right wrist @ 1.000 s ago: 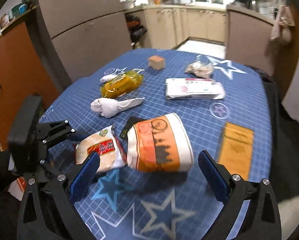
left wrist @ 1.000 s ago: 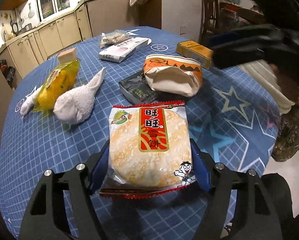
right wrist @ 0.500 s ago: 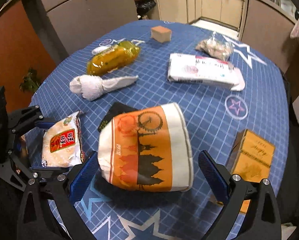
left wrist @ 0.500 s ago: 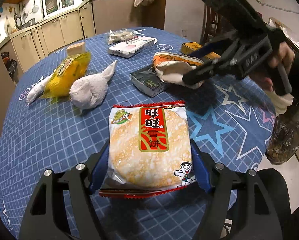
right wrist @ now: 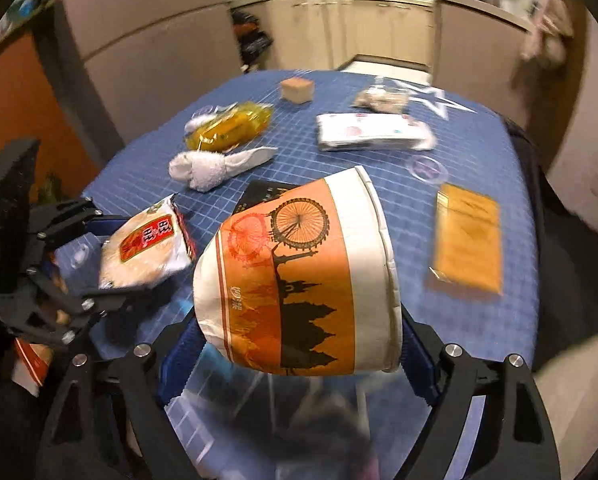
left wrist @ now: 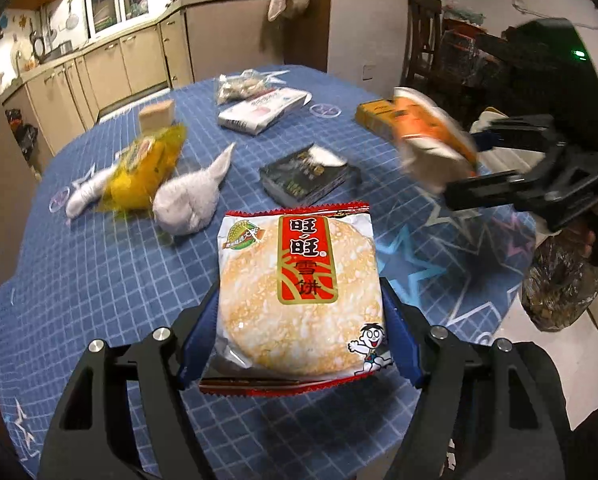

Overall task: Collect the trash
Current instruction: 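Carry the cracker bag and paper cup over the white bucket with both tools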

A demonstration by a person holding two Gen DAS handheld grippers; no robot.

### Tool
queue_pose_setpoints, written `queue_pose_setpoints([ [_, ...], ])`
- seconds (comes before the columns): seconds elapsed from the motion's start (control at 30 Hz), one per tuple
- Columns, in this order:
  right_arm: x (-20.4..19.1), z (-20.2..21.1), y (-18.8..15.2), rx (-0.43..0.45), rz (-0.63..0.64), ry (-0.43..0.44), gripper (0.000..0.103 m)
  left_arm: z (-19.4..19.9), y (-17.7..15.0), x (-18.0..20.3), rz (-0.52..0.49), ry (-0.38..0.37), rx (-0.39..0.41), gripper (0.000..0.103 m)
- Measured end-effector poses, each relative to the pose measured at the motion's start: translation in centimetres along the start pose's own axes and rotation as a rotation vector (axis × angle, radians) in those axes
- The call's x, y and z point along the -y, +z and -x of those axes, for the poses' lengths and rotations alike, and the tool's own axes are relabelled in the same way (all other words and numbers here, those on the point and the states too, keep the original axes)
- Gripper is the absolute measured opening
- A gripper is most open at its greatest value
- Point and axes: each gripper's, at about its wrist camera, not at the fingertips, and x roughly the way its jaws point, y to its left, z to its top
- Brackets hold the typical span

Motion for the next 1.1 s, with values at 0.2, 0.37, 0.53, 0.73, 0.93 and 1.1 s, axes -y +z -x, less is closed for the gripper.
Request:
queue_pose_setpoints([
  [0.2,2.4,7.5,-3.9,0.062,-0.164,-0.029,0.086,1.1,1.6,2.4,-0.06,-0.029,0.019,0.07],
  [0.37,4.5,13.5,-7.1,0.131,-0.252,-0.078,0.086,1.9,4.3,5.7,-0.127,-0.079,0.057,0.07],
  [0.53,8.2,18.9,-10.1,0.171,-0.342,-0.188,0.086,2.4,8.3,10.2,-0.212,-0.14,0.105,0.07],
  [0.73,13.8,23.3,-12.8,0.152,-0.43,-0.329,0.086,1.6,13.7,17.1,-0.326,-0.221,0.141,0.07],
  [0.93,18.4,24.6,-13.7,0.107,-0.471,-0.431,0.086,-0.8,17.1,23.1,-0.412,-0.286,0.121,0.07],
  [1.1,21.2,24.2,-14.5,0.053,-0.495,-0.464,0.086,-3.4,18.9,27.5,-0.476,-0.304,0.089,0.07],
])
